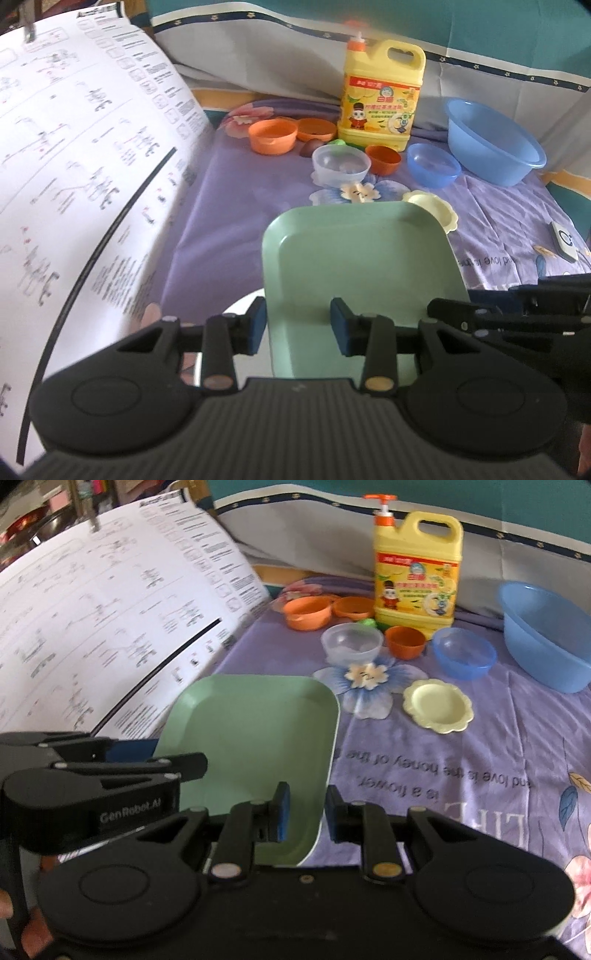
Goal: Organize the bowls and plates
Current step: 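Carry the green plate with the left gripper and lower it onto the white plate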
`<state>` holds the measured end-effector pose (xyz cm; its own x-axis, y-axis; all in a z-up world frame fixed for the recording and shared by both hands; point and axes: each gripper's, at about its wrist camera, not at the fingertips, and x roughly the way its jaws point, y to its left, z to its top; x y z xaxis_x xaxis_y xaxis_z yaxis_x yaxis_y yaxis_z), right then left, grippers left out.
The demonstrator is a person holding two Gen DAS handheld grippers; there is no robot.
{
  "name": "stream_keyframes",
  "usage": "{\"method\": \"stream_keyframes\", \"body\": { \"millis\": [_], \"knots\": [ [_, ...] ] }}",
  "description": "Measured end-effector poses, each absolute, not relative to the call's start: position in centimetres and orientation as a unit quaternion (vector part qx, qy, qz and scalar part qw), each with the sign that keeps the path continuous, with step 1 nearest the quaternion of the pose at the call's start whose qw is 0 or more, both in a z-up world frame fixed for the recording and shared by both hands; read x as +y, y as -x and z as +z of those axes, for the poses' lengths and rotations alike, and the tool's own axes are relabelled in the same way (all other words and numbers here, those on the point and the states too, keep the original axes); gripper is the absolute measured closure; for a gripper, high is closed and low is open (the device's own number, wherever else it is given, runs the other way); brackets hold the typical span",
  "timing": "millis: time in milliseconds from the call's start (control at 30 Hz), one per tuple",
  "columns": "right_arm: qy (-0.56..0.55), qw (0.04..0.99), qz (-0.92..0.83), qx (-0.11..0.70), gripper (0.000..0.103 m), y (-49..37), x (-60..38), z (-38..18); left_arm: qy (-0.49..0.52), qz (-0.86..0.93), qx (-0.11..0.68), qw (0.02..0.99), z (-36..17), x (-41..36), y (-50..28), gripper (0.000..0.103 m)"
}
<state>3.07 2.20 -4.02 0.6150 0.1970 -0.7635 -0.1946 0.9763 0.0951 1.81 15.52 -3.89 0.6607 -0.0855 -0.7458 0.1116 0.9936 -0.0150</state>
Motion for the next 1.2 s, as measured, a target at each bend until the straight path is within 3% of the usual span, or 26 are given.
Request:
{"method": "stream_keyframes", "body": {
  "millis": [467, 1200],
  "knots": [
    [0.038, 0.872, 0.141, 0.467, 0.082, -1.0, 7.4, -6.6, -0.011, -0.043, 0.431, 0.901, -6.5, 19.8, 0.5, 0.065],
    [0.023, 0.844, 0.130, 0.520, 0.081, -4.2, 7.7, -10.7, -0.019, -0.043, 0.491, 0.870, -11.0, 19.3, -2.4, 0.062]
  ]
}}
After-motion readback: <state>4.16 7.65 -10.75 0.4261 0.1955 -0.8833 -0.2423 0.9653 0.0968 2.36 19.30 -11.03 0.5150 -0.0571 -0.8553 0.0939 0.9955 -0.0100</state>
